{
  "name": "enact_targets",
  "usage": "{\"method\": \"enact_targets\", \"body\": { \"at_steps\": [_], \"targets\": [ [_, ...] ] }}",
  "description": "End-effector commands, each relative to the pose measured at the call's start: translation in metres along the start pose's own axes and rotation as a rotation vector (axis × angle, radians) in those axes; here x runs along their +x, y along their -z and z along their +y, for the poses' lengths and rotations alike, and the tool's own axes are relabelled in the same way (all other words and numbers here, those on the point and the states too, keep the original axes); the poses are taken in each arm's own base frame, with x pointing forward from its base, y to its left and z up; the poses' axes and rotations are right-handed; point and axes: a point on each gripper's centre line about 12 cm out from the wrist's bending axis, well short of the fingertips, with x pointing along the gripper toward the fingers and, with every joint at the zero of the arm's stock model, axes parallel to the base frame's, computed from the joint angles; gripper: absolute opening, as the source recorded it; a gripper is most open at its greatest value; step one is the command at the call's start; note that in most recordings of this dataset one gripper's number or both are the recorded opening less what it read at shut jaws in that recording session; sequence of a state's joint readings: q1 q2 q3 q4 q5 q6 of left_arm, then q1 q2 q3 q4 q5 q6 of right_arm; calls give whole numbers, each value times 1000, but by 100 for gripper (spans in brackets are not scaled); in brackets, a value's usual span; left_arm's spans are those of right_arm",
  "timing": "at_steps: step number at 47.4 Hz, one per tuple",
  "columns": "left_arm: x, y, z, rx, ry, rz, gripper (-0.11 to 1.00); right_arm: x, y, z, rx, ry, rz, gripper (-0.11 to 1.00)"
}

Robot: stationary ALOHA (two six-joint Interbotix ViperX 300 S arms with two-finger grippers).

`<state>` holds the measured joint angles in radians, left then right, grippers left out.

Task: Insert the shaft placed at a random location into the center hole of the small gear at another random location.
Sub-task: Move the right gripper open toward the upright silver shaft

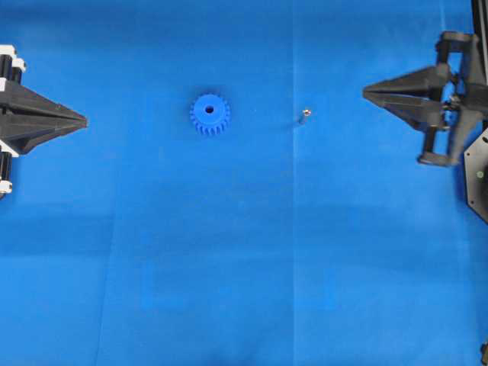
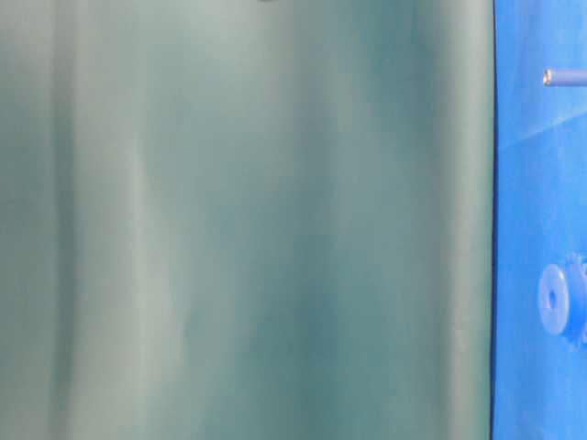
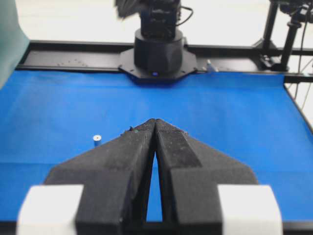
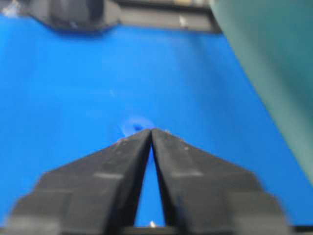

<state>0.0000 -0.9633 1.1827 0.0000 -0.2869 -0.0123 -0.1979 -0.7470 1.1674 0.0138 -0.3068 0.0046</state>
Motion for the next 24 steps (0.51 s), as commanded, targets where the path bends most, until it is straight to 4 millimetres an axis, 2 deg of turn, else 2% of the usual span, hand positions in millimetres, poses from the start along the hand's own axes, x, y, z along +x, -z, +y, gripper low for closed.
{"method": "enact_targets", "body": {
  "at_steps": [1, 11, 13, 19, 24],
  "targets": [
    [2, -7, 0, 0, 1, -20, 0, 11, 9, -6, 21, 27, 26, 20],
    [2, -6, 0, 1, 1, -17, 0, 38, 48, -15, 47, 72, 102, 80],
    [2, -6, 0, 1, 1, -17, 0, 43, 55, -16, 51, 78, 118, 80],
    [2, -6, 0, 1, 1, -15, 0, 59, 76, -20, 65, 100, 158, 72],
    [1, -5, 0, 1, 1, -14, 0, 70, 94, -22, 78, 119, 196, 72]
  ]
}}
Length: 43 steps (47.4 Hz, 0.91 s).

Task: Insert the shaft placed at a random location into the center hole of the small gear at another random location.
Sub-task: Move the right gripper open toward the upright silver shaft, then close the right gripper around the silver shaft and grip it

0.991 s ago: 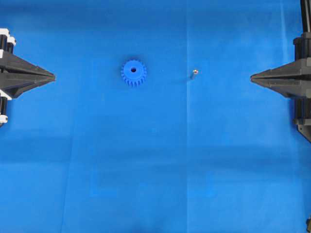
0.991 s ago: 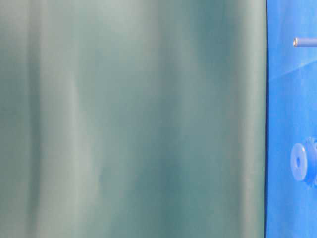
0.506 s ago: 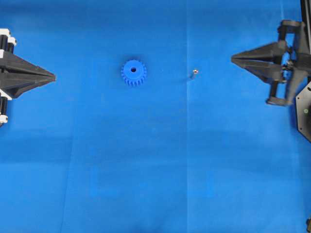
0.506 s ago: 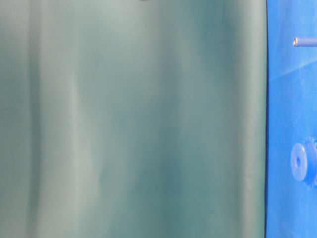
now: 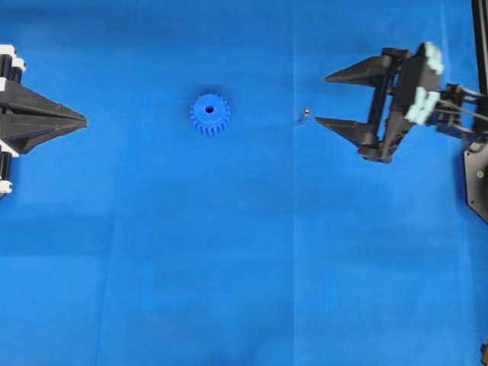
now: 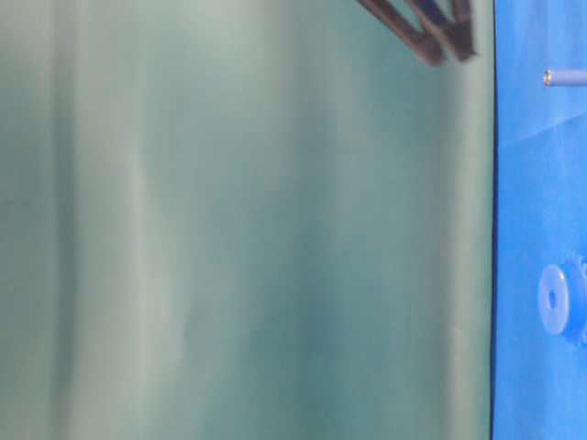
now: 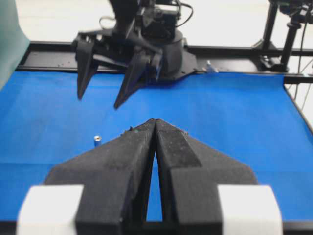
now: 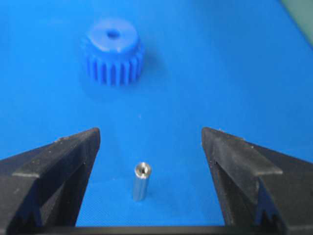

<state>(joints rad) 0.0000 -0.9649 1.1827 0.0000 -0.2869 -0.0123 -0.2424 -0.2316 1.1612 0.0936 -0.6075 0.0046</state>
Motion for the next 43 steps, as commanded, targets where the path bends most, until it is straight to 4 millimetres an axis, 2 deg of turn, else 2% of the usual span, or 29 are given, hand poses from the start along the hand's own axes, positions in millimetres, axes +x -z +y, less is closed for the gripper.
{"method": "enact_targets", "body": {
  "at_steps": [1, 13, 22, 28, 33, 43],
  "targets": [
    [2, -4, 0, 1, 1, -11, 0, 14, 3, -2, 16, 18, -5, 72],
    [0, -3, 0, 1, 1, -11, 0, 35, 28, -4, 21, 35, 74, 72],
    [-1, -2, 0, 1, 0, -3, 0, 38, 33, -1, 16, 27, 90, 71],
    [-1, -2, 0, 2, -1, -5, 0, 38, 33, 0, 16, 26, 92, 66],
    [-1, -2, 0, 2, -1, -5, 0, 37, 36, 0, 15, 26, 107, 55],
    [-1, -2, 0, 2, -1, -5, 0, 39, 39, 0, 9, 22, 130, 15]
  ]
}}
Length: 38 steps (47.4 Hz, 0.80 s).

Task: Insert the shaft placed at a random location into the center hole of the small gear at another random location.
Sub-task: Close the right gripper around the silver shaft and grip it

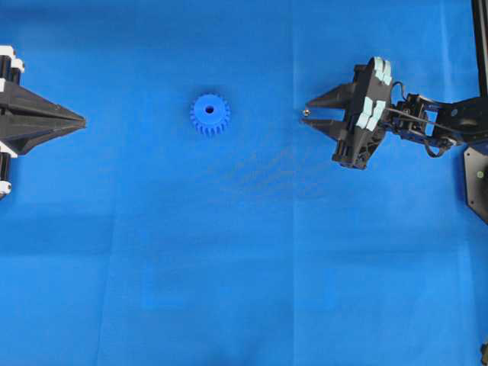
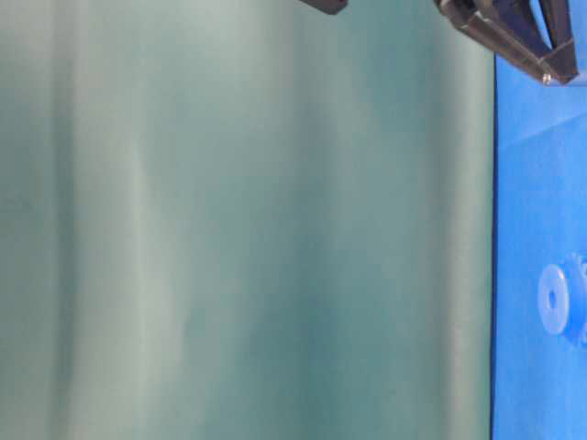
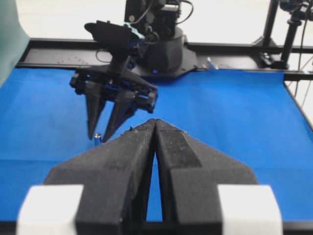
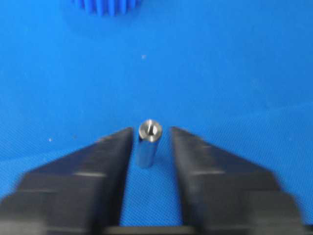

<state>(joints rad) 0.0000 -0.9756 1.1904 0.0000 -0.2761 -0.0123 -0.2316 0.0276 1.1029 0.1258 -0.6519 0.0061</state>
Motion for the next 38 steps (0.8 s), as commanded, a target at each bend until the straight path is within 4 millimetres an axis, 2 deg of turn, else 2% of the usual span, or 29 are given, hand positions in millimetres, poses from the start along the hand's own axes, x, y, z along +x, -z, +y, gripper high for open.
{"method": "enact_targets", "body": {
  "at_steps": [1, 5, 25, 38],
  "targets": [
    [1, -4, 0, 2, -1, -12, 0, 1, -7, 2, -2, -7, -24, 11],
    [1, -4, 0, 2, -1, -11, 0, 1, -7, 3, -7, -10, -24, 5],
    [1, -3, 0, 0, -1, -3, 0, 2, -12, 7, -10, -21, -39, 5],
    [1, -2, 0, 0, -1, 0, 0, -10, -35, 11, -4, -37, -79, 5]
  ]
}}
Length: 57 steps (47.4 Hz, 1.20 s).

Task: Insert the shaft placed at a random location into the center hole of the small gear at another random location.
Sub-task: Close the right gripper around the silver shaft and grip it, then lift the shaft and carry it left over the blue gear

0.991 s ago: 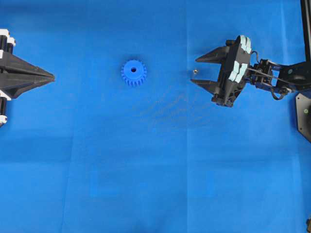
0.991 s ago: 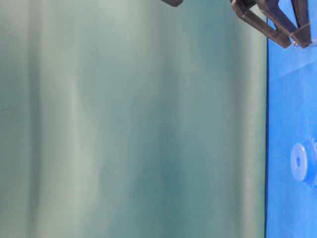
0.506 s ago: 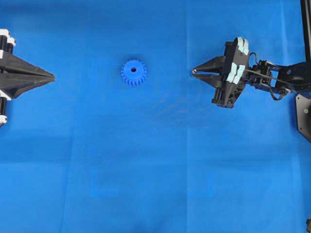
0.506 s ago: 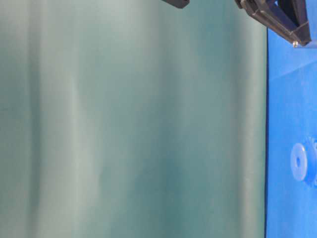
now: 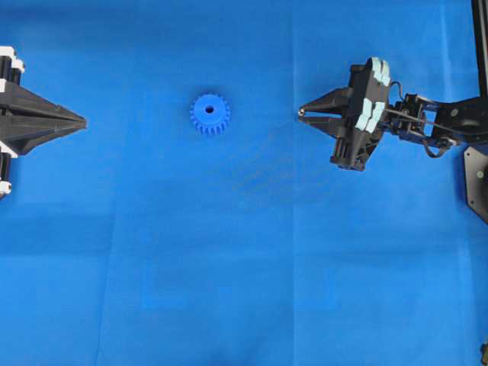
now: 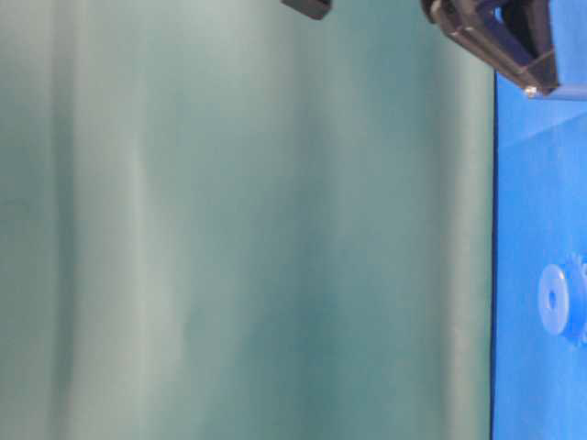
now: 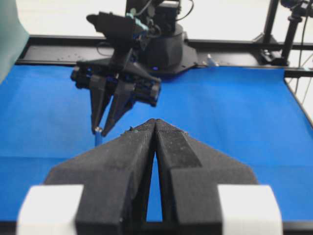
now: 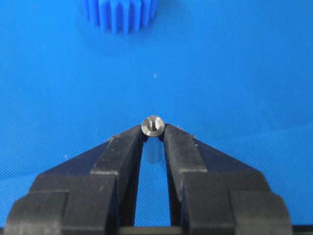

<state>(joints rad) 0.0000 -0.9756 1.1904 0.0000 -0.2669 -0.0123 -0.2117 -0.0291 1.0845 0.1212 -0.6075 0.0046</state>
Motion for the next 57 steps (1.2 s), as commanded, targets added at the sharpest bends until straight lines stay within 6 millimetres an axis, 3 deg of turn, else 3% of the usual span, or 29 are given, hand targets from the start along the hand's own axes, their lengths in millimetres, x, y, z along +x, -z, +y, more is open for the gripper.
{"method": "enact_targets", "body": {
  "at_steps": [1, 13, 29, 40, 57],
  "targets": [
    [1, -4, 0, 2, -1, -9, 0, -7, -21, 3, 5, -10, -50, 5],
    [1, -3, 0, 0, -1, -6, 0, -27, -51, 7, 6, -31, -38, 5],
    [1, -3, 0, 0, -1, -5, 0, -28, -57, 8, 4, -35, -35, 5],
    [1, -3, 0, 0, -1, -5, 0, -9, -72, 16, -1, -49, -49, 5],
    [1, -3, 0, 0, -1, -5, 0, 45, -109, 27, -26, -64, -73, 5]
  ]
}}
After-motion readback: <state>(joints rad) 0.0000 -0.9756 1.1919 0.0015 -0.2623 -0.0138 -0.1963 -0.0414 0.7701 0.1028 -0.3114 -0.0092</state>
